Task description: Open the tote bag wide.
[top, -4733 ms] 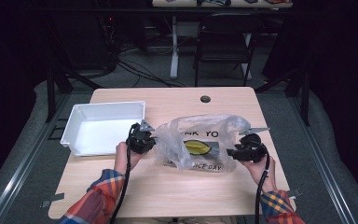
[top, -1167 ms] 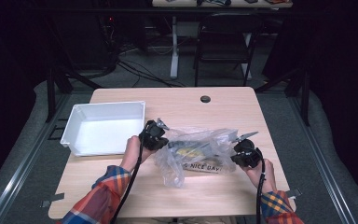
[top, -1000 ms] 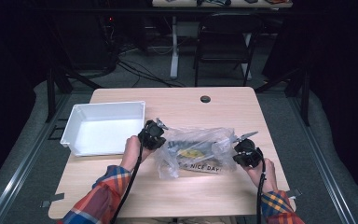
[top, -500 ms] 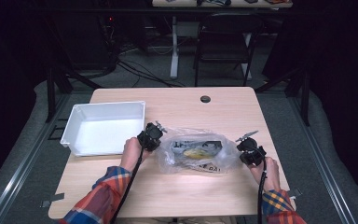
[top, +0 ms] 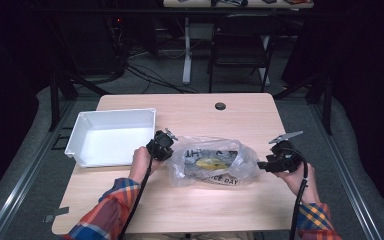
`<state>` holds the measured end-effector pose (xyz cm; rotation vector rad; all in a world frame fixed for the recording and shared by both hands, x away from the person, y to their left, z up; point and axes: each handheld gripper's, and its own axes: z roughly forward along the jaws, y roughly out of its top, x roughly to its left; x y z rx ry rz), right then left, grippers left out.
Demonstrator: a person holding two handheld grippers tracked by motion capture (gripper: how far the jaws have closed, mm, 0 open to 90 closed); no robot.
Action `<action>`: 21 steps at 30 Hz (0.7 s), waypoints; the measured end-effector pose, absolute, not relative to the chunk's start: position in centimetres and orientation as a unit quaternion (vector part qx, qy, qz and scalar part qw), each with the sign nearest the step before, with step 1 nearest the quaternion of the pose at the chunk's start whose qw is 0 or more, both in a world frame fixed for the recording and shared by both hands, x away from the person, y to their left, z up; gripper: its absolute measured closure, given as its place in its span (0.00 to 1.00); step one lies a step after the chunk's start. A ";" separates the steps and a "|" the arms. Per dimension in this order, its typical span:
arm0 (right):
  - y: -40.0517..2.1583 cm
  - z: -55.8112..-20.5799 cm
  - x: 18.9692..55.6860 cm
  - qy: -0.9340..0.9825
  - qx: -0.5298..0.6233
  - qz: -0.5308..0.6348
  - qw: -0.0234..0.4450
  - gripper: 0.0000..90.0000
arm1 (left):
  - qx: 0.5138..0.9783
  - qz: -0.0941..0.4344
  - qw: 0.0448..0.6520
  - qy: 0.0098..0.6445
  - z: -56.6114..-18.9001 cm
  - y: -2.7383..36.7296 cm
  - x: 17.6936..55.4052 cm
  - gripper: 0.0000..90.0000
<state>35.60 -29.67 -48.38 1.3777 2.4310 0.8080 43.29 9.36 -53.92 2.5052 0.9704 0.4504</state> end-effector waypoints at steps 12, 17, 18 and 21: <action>-26.5 -45.7 36.4 0.823 0.441 0.342 0.112 0.41 | 0.900 0.154 0.217 0.346 -53.6 9.0 43.6 0.88; -23.8 -49.3 38.7 0.850 0.441 0.276 0.086 0.74 | 0.900 0.148 0.219 0.347 -53.8 9.0 43.7 0.90; -23.8 -49.3 38.7 0.850 0.441 0.276 0.086 0.74 | 0.900 0.148 0.219 0.347 -53.8 9.0 43.7 0.90; -23.4 -51.5 39.3 0.851 0.450 0.255 0.086 1.00 | 0.899 0.148 0.219 0.348 -54.0 8.9 43.8 0.92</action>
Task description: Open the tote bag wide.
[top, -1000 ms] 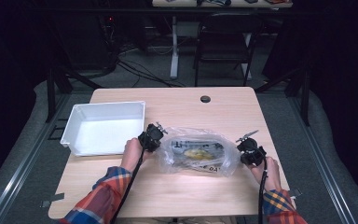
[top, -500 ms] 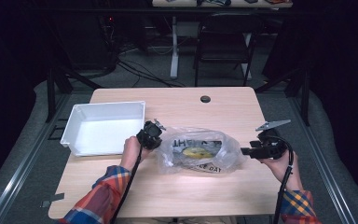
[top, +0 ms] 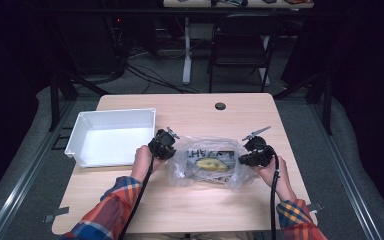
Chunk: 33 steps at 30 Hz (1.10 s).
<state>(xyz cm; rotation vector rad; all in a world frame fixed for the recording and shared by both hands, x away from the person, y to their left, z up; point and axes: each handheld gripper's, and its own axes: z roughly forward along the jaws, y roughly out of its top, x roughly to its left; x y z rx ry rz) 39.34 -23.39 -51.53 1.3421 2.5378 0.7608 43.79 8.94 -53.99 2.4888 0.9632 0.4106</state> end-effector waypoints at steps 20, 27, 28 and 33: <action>-26.0 -52.5 39.7 0.828 0.503 0.184 0.163 0.92 | 0.895 0.175 0.216 0.348 -52.5 9.1 43.9 0.73; -27.3 -48.1 38.0 0.815 0.496 0.251 0.163 0.63 | 0.883 0.171 0.256 0.353 -49.3 10.3 43.2 0.66; -27.4 -47.4 37.8 0.812 0.494 0.261 0.167 0.60 | 0.880 0.168 0.263 0.358 -49.1 10.4 43.2 0.64; -26.5 -45.7 37.0 0.810 0.471 0.310 0.160 0.46 | 0.876 0.137 0.298 0.354 -47.5 9.8 42.3 0.50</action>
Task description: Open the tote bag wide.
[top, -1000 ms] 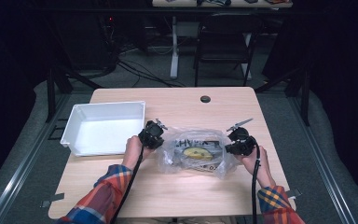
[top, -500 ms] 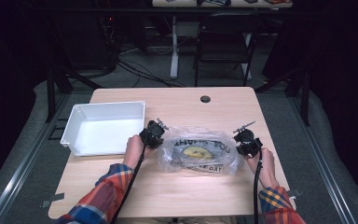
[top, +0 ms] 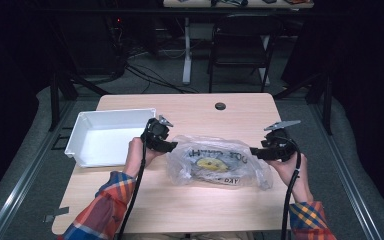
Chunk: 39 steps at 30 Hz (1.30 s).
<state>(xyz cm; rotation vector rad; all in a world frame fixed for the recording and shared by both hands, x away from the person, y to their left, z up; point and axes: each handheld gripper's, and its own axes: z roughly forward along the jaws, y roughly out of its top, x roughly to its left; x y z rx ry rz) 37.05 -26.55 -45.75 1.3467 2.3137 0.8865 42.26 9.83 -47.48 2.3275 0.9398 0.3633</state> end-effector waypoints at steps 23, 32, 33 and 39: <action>-22.9 -51.8 40.3 0.834 0.463 0.200 0.224 1.00 | 0.914 0.208 0.149 0.316 -53.0 7.2 42.7 1.00; -23.1 -54.1 41.8 0.843 0.478 0.157 0.193 1.00 | 0.923 0.216 0.111 0.298 -55.2 6.4 43.1 1.00; -23.2 -54.2 41.8 0.846 0.479 0.146 0.182 1.00 | 0.924 0.217 0.108 0.296 -55.2 6.3 43.0 1.00; -23.6 -54.1 41.3 0.853 0.478 0.141 0.151 0.94 | 0.922 0.218 0.112 0.300 -55.4 6.6 43.2 0.99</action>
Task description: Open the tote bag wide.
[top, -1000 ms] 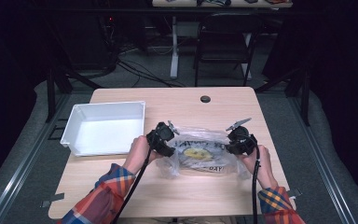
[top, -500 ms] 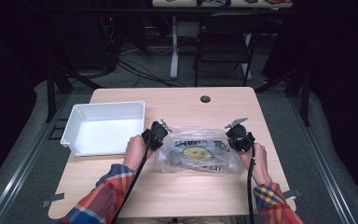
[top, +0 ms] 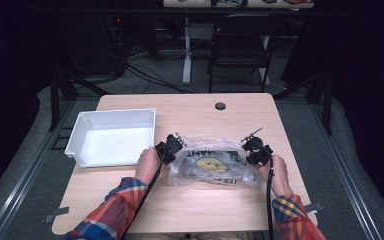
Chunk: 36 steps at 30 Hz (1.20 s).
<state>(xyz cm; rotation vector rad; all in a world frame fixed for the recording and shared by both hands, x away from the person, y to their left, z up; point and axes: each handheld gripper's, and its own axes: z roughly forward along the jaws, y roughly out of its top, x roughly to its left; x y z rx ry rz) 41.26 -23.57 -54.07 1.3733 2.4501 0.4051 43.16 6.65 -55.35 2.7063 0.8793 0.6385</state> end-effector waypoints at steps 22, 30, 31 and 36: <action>-23.5 -52.2 40.2 0.848 0.467 0.200 0.151 0.98 | 0.923 0.201 0.192 0.267 -48.4 3.5 38.0 0.37; -23.9 -52.3 40.2 0.842 0.471 0.211 0.161 0.99 | 0.927 0.213 0.140 0.274 -50.9 5.0 39.6 0.86; -23.9 -52.3 40.3 0.842 0.470 0.210 0.162 0.99 | 0.926 0.215 0.140 0.277 -50.9 5.3 39.9 0.90; -23.7 -52.6 40.8 0.832 0.475 0.227 0.173 0.99 | 0.912 0.225 0.145 0.311 -52.2 6.6 41.9 0.96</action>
